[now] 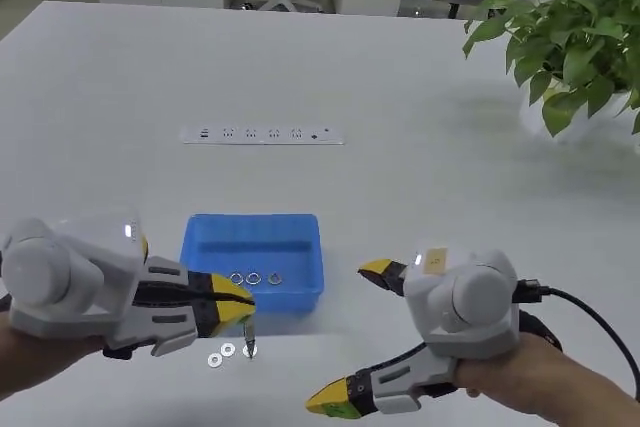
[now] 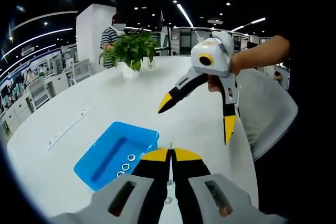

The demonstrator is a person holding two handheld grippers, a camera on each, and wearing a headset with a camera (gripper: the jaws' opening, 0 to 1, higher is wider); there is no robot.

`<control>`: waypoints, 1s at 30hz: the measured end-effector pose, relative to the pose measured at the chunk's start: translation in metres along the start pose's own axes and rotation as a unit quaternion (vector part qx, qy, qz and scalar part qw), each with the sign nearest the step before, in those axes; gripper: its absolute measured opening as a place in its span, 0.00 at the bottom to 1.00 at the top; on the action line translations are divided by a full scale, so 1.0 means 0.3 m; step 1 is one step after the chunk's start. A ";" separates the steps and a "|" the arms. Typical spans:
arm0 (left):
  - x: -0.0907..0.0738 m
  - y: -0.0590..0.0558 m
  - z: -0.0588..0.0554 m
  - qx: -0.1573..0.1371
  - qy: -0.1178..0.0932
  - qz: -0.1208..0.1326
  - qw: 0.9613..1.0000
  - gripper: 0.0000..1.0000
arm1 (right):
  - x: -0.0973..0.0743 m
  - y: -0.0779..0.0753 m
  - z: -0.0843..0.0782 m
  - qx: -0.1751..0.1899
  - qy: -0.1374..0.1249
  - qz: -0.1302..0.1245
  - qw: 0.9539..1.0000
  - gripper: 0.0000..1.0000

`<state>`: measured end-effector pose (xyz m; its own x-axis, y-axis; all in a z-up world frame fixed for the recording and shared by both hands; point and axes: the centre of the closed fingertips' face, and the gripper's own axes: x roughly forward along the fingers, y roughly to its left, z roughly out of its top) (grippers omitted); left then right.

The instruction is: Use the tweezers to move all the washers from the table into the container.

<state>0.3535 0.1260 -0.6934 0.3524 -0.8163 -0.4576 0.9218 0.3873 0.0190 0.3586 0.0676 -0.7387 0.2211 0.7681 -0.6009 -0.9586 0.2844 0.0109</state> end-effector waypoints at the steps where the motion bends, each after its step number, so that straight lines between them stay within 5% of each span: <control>1: 0.001 -0.001 0.000 0.002 0.001 0.000 1.000 0.05 | 0.000 0.001 0.000 0.000 0.001 0.000 1.000 0.98; 12: 0.005 -0.005 -0.006 0.007 0.003 -0.006 1.000 0.05 | 0.000 0.012 0.003 -0.012 -0.005 0.008 1.000 0.96; 30: -0.016 -0.007 -0.019 0.006 0.011 -0.019 1.000 0.05 | 0.053 0.067 0.054 -0.071 -0.022 0.067 0.995 0.68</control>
<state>0.3490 0.1315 -0.6965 0.3133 -0.8204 -0.4784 0.9365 0.3504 0.0126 0.3458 0.0947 -0.7349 0.0933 0.8188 -0.5664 -0.9951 0.0960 -0.0251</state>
